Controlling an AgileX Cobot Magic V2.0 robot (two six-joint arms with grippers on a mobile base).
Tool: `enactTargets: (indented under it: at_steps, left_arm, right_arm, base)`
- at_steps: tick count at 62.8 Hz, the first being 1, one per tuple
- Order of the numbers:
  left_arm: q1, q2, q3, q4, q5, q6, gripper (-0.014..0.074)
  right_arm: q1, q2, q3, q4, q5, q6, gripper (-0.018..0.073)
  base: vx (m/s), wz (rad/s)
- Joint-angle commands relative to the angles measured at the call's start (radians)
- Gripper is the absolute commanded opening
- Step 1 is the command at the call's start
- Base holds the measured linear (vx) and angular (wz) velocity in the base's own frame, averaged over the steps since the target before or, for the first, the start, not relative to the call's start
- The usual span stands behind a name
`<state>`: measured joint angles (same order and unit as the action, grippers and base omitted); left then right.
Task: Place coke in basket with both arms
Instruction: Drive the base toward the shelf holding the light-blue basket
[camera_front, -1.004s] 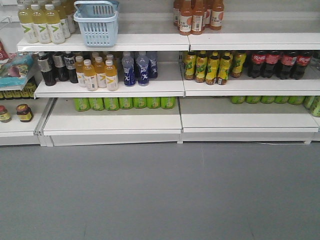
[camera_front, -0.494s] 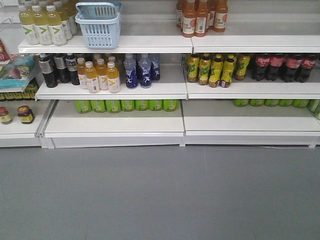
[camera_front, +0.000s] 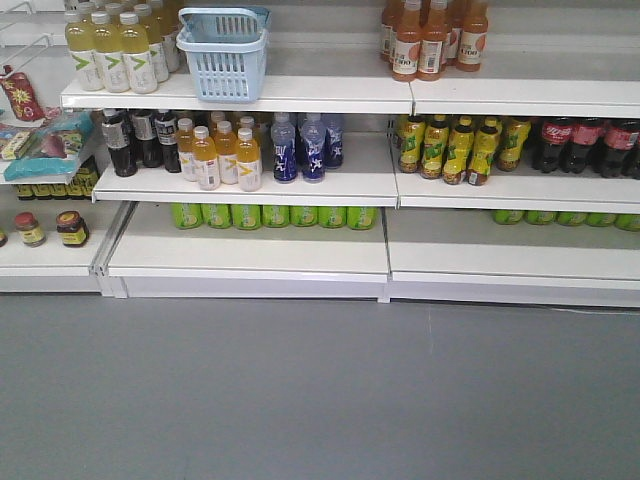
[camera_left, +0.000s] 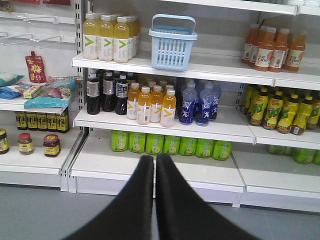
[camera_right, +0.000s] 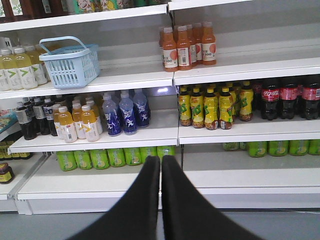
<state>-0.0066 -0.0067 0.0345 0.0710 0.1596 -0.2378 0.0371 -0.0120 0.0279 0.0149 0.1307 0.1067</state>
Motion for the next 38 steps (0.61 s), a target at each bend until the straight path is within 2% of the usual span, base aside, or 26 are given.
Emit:
enactTargets:
  at_steps: [1,38]
  left_arm:
    - [0.001,-0.021,0.013,-0.007,-0.07,-0.003,-0.0006]
    - [0.001,-0.021,0.013,-0.007,-0.07,-0.003,-0.0006]
  right_arm:
    - [0.001,-0.015,0.015,-0.004,-0.071,-0.009,-0.0004]
    - [0.001,-0.015,0.015,-0.004,-0.071,-0.009,-0.0004]
  base:
    - [0.07,0.03]
    - [0.11,0.0]
